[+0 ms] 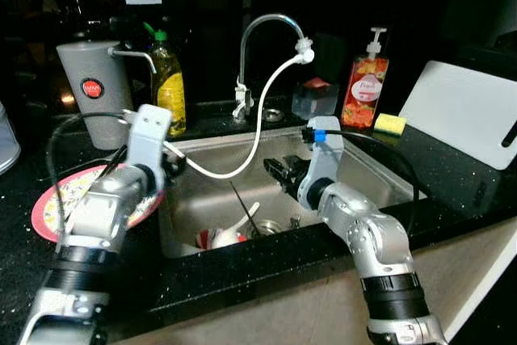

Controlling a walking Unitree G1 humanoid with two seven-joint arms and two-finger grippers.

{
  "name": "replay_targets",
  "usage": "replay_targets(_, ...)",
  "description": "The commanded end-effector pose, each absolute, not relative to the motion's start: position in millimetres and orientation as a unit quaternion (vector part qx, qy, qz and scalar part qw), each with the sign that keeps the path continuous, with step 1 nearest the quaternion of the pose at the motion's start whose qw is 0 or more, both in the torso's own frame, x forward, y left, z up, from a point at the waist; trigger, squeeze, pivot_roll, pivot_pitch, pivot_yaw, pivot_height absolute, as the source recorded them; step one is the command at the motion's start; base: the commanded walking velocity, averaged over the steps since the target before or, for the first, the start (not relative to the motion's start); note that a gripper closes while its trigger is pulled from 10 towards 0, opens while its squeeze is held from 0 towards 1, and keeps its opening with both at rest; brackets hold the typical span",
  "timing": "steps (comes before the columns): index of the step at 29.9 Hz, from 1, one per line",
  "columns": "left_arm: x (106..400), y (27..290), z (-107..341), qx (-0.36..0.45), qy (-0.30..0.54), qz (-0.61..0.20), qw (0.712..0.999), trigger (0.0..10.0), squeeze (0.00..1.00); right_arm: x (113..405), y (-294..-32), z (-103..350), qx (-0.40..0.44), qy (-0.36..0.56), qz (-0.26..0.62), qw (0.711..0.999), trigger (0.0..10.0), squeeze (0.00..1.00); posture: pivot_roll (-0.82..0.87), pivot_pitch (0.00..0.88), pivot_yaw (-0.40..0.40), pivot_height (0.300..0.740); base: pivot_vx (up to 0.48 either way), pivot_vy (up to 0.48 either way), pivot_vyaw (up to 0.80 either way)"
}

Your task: Kitchen organization

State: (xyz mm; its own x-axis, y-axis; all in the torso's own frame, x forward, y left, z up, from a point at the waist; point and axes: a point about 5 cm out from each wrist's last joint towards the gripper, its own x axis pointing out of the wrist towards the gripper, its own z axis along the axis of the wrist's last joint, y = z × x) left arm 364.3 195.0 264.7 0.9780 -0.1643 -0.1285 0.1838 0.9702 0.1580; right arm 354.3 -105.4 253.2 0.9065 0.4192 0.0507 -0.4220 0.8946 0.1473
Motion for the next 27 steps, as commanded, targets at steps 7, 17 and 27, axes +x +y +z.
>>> replay_targets(7, 357, 218, 263, 0.088, 0.073, -0.038, 0.993, 10.0, 0.00, 353, -104, 255, 0.082, -0.020, 0.217, 0.973, 10.0, 0.00, -0.06, 0.005, -0.008, 0.740, 0.000, 0.000, 0.00)
replay_targets(17, 354, 246, 249, 0.072, 0.111, 0.029, 0.991, 10.0, 0.00, 353, -103, 256, 0.083, -0.020, 0.218, 0.972, 10.0, 0.00, -0.06, 0.006, -0.008, 0.740, 0.000, 0.000, 0.00)
replay_targets(27, 354, 270, 223, 0.045, 0.166, 0.099, 0.980, 10.0, 0.00, 353, -104, 255, 0.083, -0.020, 0.218, 0.972, 10.0, 0.00, -0.06, 0.003, -0.009, 0.740, 0.000, 0.000, 0.00)
